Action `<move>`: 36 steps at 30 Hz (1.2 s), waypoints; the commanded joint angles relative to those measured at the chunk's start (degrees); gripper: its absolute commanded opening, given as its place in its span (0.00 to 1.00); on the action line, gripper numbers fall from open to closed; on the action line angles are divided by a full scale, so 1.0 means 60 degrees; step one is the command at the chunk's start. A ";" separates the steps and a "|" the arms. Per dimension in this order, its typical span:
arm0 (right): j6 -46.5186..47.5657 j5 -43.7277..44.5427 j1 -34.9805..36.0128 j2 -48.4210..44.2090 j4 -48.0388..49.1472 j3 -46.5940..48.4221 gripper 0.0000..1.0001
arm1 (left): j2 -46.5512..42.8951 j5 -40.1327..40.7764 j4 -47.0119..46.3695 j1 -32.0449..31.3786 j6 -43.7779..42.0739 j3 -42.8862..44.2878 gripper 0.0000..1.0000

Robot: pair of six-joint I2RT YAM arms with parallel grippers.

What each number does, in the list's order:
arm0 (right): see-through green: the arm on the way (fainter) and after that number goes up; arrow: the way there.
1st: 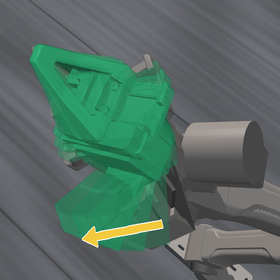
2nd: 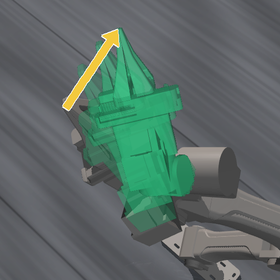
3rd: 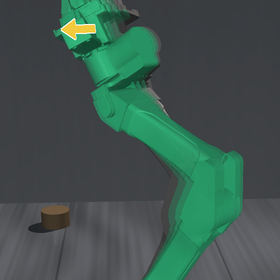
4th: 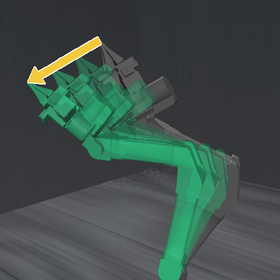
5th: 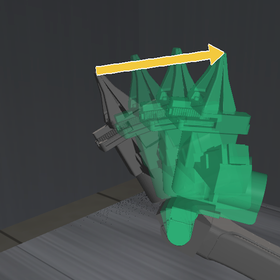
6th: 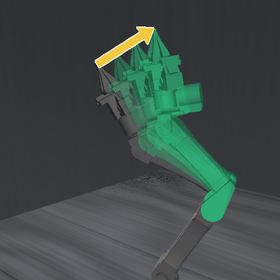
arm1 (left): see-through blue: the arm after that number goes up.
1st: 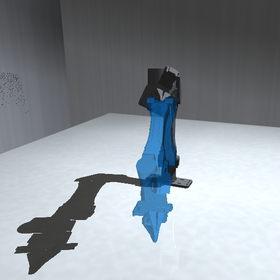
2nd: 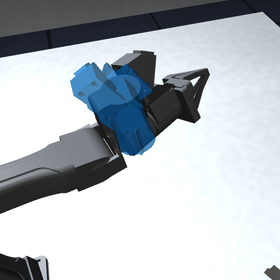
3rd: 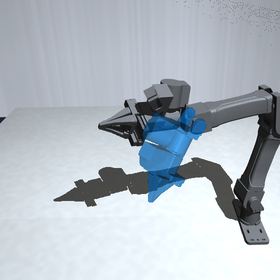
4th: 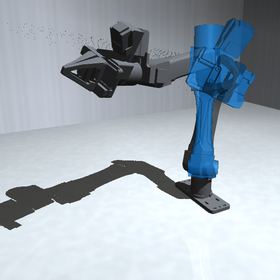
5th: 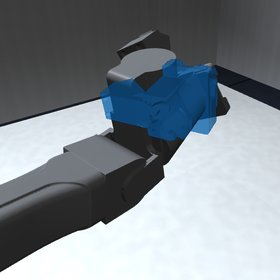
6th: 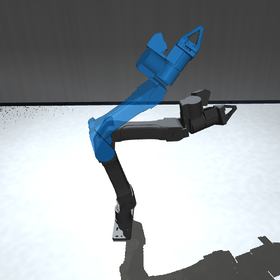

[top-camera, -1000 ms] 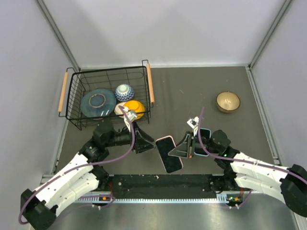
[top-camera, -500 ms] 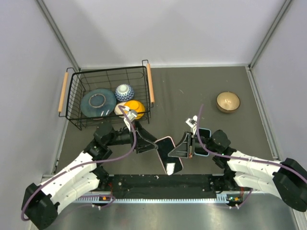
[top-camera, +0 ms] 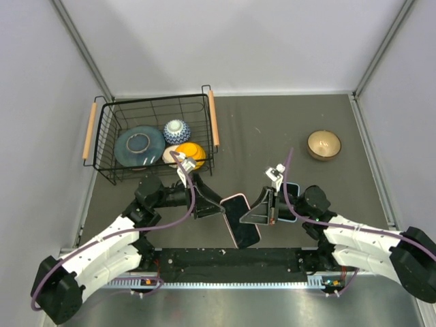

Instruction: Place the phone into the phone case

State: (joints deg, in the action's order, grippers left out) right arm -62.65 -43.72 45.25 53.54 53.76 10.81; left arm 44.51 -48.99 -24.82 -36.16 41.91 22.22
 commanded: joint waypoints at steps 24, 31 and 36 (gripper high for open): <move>-0.0089 0.1911 0.0192 0.0173 0.1043 0.0015 0.00 | 0.0755 0.0226 -0.0266 -0.0184 0.0953 0.0283 0.57; -0.0485 0.2160 0.0192 0.0452 0.1585 0.0337 0.00 | 0.1515 0.0445 -0.2176 -0.0797 0.1994 -0.0554 0.57; -0.0631 0.2978 0.0163 0.0467 0.1660 0.0279 0.00 | 0.1927 0.0694 -0.2718 -0.1531 0.2155 -0.0728 0.54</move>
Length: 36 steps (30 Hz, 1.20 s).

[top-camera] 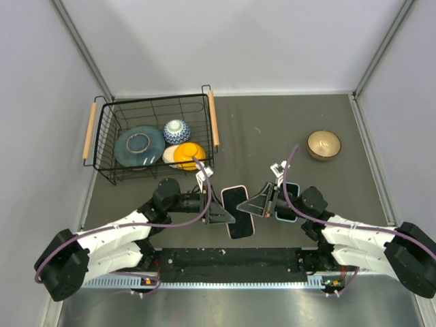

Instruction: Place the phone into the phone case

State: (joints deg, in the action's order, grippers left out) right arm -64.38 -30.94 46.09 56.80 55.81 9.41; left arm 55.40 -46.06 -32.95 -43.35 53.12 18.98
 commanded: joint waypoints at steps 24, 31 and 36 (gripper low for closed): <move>-0.0095 0.1804 -0.0137 -0.1219 -0.0293 0.0145 0.03 | 0.0247 0.1187 -0.1102 -0.0538 0.0639 -0.0367 0.32; -0.0256 0.0572 -0.0137 -0.0985 0.0219 0.0160 0.06 | 0.0288 0.1277 -0.0617 -0.0523 0.0053 0.0263 0.47; -0.0227 0.0220 -0.0137 -0.0882 0.0322 0.0116 0.17 | 0.1049 0.0662 -0.1783 -0.0538 0.0403 0.0498 0.07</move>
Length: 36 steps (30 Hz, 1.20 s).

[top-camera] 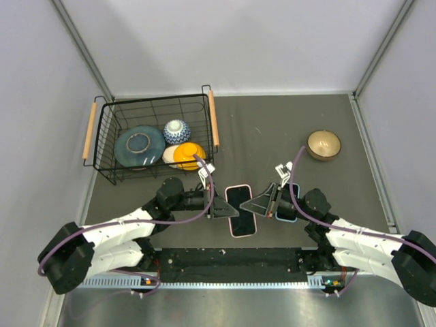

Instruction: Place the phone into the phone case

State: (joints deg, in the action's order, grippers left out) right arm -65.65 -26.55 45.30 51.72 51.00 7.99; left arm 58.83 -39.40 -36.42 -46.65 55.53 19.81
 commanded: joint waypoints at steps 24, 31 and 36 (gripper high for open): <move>0.0497 -0.0600 0.0009 -0.3070 -0.1426 -0.1156 0.37 | -0.0752 0.1337 -0.0668 0.0451 -0.0362 0.0111 0.00; -0.0234 -0.0207 0.0009 -0.2923 -0.1453 -0.1097 0.00 | -0.0723 0.1834 0.1980 0.0437 -0.2060 0.0841 0.00; -0.0866 0.0410 0.0009 -0.2893 -0.1720 -0.1068 0.00 | -0.0547 0.1734 0.2614 0.0437 -0.2502 0.1019 0.00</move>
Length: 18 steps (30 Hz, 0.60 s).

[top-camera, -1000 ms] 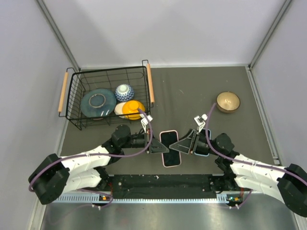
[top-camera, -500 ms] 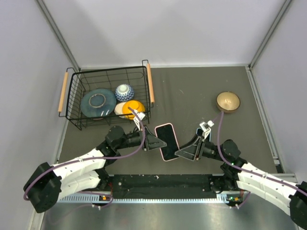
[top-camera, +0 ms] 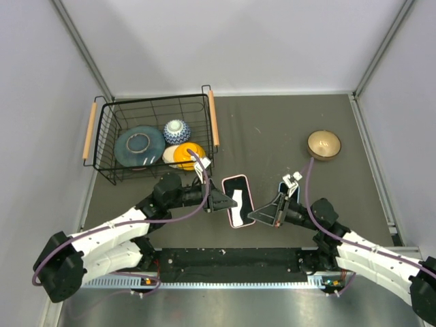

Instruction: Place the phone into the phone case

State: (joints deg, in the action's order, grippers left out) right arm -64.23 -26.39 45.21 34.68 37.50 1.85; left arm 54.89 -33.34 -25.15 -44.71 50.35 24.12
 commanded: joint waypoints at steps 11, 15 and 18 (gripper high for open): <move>0.1605 0.0429 0.0009 -0.0945 -0.1121 0.0614 0.49 | 0.0065 -0.1019 -0.0568 0.0113 -0.0410 0.0097 0.00; 0.2163 0.0356 0.0023 -0.0536 -0.1210 0.0922 0.54 | 0.0138 -0.1283 -0.1080 0.0113 -0.0086 -0.0167 0.00; 0.2340 0.0312 0.0023 0.0224 -0.0816 0.1112 0.58 | 0.0357 -0.1546 -0.1491 0.0113 0.0119 -0.0255 0.00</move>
State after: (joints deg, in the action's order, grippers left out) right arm -54.65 -24.67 45.23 31.79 30.50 4.89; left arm 56.18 -38.87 -24.03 -44.21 48.69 22.87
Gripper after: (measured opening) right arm 0.558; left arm 0.176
